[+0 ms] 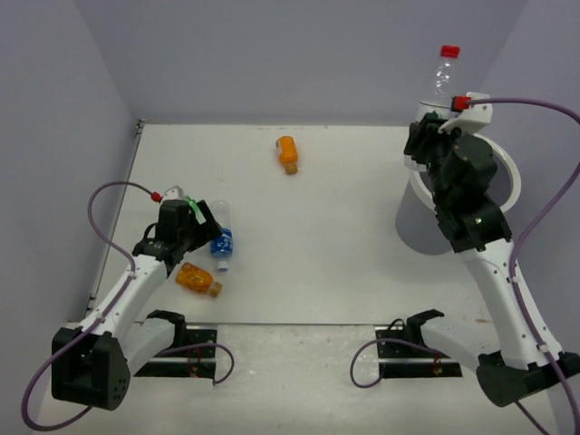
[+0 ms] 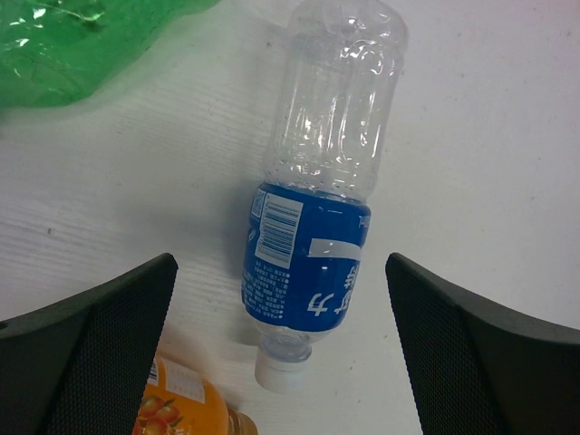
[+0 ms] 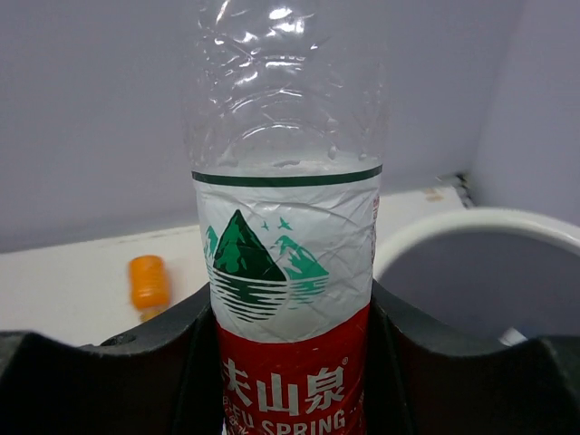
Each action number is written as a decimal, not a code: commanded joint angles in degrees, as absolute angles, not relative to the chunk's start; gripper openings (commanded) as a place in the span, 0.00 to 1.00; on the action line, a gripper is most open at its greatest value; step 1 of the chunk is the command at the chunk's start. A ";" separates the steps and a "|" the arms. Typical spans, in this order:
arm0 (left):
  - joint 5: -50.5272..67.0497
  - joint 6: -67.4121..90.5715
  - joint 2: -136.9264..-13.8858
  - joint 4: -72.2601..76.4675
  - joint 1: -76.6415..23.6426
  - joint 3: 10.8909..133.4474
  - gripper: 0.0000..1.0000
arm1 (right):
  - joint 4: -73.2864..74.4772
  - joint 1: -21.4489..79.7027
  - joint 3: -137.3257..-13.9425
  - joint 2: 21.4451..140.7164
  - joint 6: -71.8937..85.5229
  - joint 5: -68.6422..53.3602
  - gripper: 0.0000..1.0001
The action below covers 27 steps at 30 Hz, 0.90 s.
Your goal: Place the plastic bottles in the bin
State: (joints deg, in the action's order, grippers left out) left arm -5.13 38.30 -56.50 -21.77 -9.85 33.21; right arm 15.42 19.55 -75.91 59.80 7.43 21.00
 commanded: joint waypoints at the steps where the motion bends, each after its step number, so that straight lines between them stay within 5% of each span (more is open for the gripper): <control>1: -5.68 37.52 -60.45 -18.30 -10.23 34.72 1.00 | 18.16 12.40 -71.54 60.24 16.01 33.91 0.39; 8: -3.61 37.61 -68.50 -13.89 -11.26 36.40 1.00 | 25.05 0.70 -75.14 67.33 22.60 34.98 0.46; 10: -3.86 37.43 -71.14 -13.49 -12.10 37.43 1.00 | 26.09 -0.07 -75.04 68.18 23.84 34.88 0.58; 14: -4.49 37.18 -73.88 -13.00 -12.68 38.51 1.00 | 27.26 -1.49 -75.67 68.26 24.25 34.55 0.99; 17: -4.48 36.92 -75.57 -12.70 -13.51 39.12 0.97 | 28.03 -1.49 -75.67 67.21 24.30 35.39 0.99; 20: -4.48 36.90 -76.19 -12.47 -14.35 39.41 0.79 | 28.94 -1.49 -75.64 65.35 25.15 34.53 0.99; 23: -4.26 36.30 -76.03 -12.28 -15.27 40.64 0.50 | 27.01 -1.49 -74.18 61.18 25.28 30.33 0.99; 27: -3.81 34.62 -76.11 -12.39 -17.52 44.84 0.29 | 18.66 -1.32 -69.06 54.79 22.83 12.48 0.99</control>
